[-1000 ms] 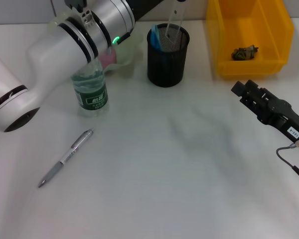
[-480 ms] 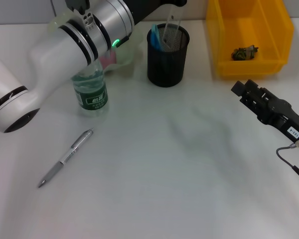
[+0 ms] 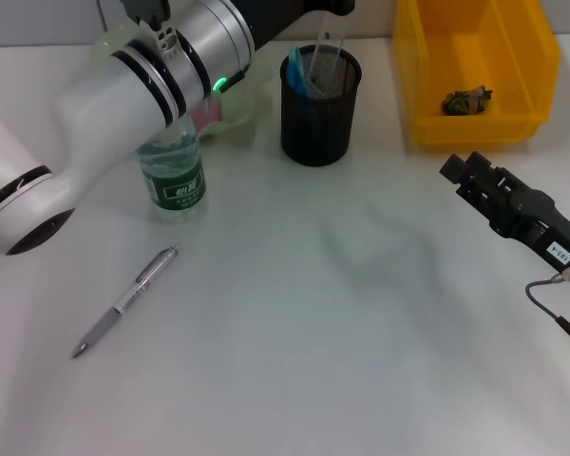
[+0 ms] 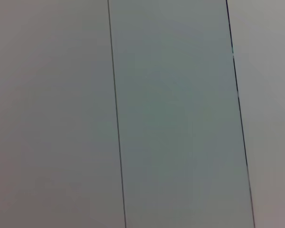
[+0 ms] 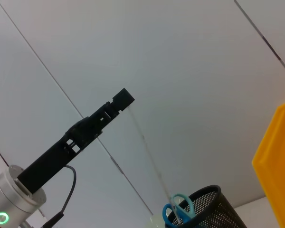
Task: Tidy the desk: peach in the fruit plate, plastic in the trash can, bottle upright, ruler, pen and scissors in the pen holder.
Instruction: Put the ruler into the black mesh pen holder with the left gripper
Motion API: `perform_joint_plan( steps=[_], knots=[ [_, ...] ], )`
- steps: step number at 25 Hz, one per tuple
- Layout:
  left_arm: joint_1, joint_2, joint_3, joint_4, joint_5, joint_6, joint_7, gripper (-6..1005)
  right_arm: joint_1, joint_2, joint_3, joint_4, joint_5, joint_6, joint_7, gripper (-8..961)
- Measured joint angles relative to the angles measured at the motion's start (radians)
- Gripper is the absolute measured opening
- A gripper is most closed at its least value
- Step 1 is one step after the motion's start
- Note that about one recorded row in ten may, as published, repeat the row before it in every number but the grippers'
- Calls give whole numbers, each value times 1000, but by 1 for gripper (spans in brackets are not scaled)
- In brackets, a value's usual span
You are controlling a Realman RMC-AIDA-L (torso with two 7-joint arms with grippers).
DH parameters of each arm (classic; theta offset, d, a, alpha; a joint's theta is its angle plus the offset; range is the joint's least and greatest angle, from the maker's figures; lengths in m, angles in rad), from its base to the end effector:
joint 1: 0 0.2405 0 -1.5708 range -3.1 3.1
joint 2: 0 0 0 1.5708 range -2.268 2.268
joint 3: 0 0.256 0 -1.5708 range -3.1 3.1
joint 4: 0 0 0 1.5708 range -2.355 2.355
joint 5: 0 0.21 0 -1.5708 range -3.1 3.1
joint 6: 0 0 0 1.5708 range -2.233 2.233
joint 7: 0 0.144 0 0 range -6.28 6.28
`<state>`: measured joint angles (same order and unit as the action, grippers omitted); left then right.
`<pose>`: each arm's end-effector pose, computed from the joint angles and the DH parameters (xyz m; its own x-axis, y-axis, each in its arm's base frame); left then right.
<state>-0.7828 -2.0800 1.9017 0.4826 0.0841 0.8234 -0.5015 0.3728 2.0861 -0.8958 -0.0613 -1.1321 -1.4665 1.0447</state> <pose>-0.1122 0.4225 -0.0677 0.6982 -0.1466 0.7007 0.4002 -0.7317 -0.5518 0.3106 0.2709 -0.0421 0.2546 -0.3337 -0.9077 -0.8489 -0.5267 -0.0444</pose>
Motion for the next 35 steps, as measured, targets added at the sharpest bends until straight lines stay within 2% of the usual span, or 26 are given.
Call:
perform_joint_plan(
  steps=[35],
  knots=[
    [-5, 0, 26, 0, -1, 6, 28, 408, 11, 0, -1, 1, 0, 0, 0, 589]
  ],
)
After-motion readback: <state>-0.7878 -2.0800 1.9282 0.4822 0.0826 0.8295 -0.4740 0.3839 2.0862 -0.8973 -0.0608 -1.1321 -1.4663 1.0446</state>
